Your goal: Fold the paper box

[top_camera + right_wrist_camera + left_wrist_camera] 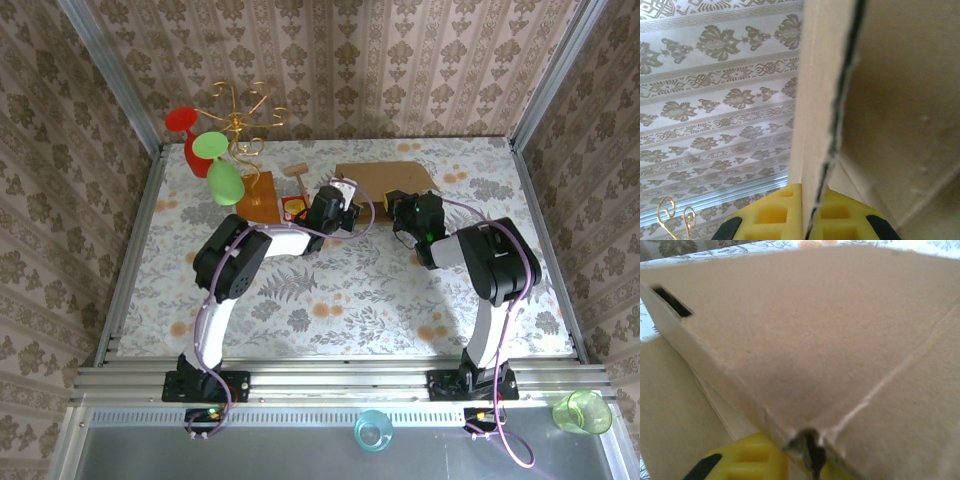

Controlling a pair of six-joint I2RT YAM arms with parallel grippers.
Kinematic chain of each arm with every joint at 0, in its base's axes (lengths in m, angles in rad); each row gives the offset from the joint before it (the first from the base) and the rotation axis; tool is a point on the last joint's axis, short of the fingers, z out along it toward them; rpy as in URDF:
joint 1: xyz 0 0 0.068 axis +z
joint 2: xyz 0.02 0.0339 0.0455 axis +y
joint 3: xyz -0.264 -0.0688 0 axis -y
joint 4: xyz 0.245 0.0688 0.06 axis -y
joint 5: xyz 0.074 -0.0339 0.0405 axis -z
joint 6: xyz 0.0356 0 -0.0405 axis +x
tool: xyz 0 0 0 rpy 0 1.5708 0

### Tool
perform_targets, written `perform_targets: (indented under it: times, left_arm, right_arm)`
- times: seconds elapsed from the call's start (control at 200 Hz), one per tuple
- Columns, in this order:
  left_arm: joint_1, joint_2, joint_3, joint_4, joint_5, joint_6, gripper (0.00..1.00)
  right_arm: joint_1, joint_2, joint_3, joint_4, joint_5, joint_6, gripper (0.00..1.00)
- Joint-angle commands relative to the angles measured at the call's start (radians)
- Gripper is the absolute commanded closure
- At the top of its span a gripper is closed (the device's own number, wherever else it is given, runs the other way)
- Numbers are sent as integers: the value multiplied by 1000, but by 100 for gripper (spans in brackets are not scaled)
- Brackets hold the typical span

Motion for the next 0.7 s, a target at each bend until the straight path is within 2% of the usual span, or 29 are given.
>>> perform_targets:
  times: [0.0,0.04,0.145,0.19,0.345,0.45,0.575,0.635,0.695]
  left_arm:
    - [-6,-45,25,64,-6,4,80]
    - [-15,-75,-13,84,-11,6,73]
    - [-54,-184,-118,119,-46,19,45]
    - [-76,-238,-169,133,-56,16,40]
    - [-158,-429,-309,133,-118,-24,35]
    - [-206,-564,-378,111,-140,-69,35]
    - [-224,-726,-435,38,-153,-134,35]
    - [-220,-790,-457,5,-151,-163,35]
    - [-201,-837,-455,-51,-111,-194,35]
  right_arm:
    - [7,-3,-44,-26,-6,-5,100]
    - [3,-28,-63,-24,11,-8,100]
    - [-1,-127,-108,-43,53,-42,100]
    - [-2,-180,-121,-78,70,-57,100]
    - [-1,-424,-155,-284,125,-124,100]
    - [5,-643,-132,-627,158,-170,100]
    - [36,-883,-92,-1014,230,-184,100]
    - [54,-945,-87,-1086,258,-160,100]
    - [52,-949,-96,-1057,242,-136,100]
